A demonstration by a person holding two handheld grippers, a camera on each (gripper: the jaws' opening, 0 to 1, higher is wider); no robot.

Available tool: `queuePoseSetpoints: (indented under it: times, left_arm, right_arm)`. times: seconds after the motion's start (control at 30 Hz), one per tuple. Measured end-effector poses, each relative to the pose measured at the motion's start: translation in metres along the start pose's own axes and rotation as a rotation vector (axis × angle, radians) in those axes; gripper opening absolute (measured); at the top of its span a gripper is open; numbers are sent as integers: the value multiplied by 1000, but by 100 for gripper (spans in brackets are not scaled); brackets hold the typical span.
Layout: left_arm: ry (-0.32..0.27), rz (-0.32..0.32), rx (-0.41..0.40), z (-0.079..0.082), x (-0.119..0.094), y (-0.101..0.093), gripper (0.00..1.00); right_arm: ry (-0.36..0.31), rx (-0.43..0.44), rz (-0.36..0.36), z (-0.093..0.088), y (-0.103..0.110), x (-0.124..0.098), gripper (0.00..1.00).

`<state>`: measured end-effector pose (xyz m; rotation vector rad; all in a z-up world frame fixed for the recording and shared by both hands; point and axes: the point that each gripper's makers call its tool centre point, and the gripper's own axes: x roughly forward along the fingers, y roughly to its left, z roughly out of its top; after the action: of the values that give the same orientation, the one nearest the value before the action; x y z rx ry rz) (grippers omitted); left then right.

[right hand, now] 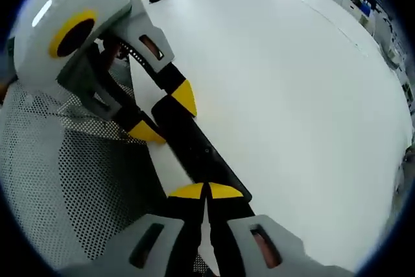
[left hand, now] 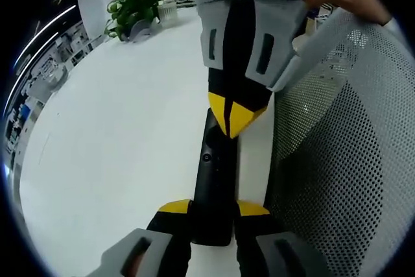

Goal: Press the specified remote control buttons in sequence, fully releasing each button before pressing the next.

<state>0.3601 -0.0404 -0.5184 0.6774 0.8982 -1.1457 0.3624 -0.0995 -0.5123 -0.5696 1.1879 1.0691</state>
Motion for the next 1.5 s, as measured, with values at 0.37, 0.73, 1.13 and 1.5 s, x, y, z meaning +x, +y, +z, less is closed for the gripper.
queuePoseSetpoints:
  times: [0.37, 0.73, 1.13, 1.5]
  left_arm:
    - [-1, 2, 2, 0, 0, 0, 25]
    - [-3, 1, 2, 1, -1, 0, 25]
    - [-1, 0, 2, 1, 0, 0, 25]
    - [0, 0, -1, 1, 0, 0, 25]
  right_arm:
    - [12, 9, 6, 1, -1, 0, 0]
    - [-8, -36, -49, 7, -9, -1, 0]
    - [-40, -71, -58, 13, -8, 2, 0]
    - [-47, -84, -46, 14, -5, 1, 4]
